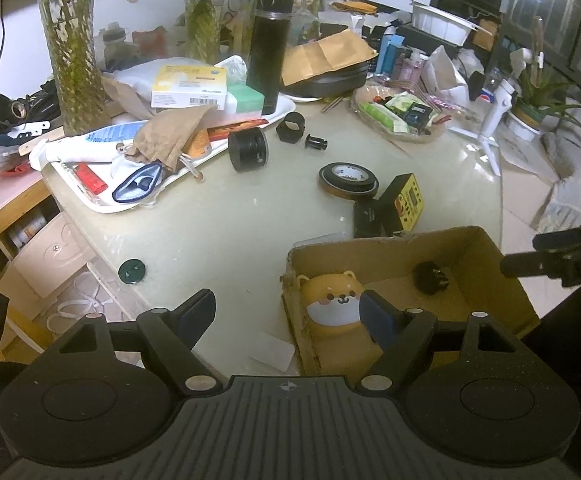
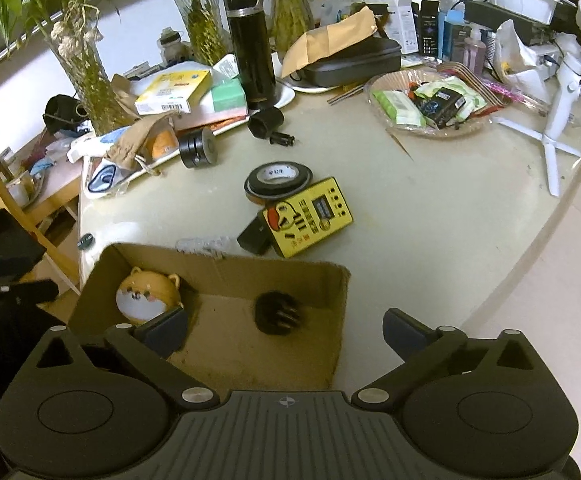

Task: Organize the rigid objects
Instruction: 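Open left gripper to release dog case while right gripper drops plug into box, then move the right tool toward the yellow duck-printed device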

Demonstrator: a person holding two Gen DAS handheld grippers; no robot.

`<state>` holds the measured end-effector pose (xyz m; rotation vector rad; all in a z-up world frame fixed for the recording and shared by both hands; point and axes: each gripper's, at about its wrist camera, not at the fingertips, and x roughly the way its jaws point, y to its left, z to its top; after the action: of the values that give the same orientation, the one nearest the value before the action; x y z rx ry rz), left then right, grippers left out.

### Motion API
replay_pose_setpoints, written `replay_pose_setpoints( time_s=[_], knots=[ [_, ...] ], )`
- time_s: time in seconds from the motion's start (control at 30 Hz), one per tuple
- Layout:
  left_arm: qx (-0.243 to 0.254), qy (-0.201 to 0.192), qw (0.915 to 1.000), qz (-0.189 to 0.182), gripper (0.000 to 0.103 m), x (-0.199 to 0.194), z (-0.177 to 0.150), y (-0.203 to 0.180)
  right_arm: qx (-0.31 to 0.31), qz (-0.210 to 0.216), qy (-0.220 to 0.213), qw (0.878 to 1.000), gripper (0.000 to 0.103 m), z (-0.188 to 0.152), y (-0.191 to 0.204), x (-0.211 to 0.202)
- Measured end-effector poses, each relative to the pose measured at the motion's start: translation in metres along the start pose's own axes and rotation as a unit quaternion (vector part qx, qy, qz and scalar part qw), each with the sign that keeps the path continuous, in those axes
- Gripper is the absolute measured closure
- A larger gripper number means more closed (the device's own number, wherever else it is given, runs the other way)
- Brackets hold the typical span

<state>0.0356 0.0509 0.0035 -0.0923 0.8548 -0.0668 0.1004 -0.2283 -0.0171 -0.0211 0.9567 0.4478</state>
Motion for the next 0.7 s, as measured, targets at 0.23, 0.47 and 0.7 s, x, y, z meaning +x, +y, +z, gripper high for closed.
replay_pose_setpoints(
  time_s=[0.23,0.47,0.7],
  knots=[
    [0.005,0.005,1.0000,0.004,0.024,0.002,0.000,-0.003,0.012,-0.007,0.006,1.000,0.000,-0.021,-0.018,-0.001],
    [0.011,0.008,0.9999,0.005,0.024,0.003,-0.001,-0.006,0.013,-0.010,-0.004,1.000,0.000,-0.030,-0.022,-0.004],
    [0.011,0.011,0.9999,0.008,0.024,0.005,-0.003,-0.006,0.011,-0.012,-0.005,1.000,0.000,-0.031,-0.020,-0.003]
  ],
)
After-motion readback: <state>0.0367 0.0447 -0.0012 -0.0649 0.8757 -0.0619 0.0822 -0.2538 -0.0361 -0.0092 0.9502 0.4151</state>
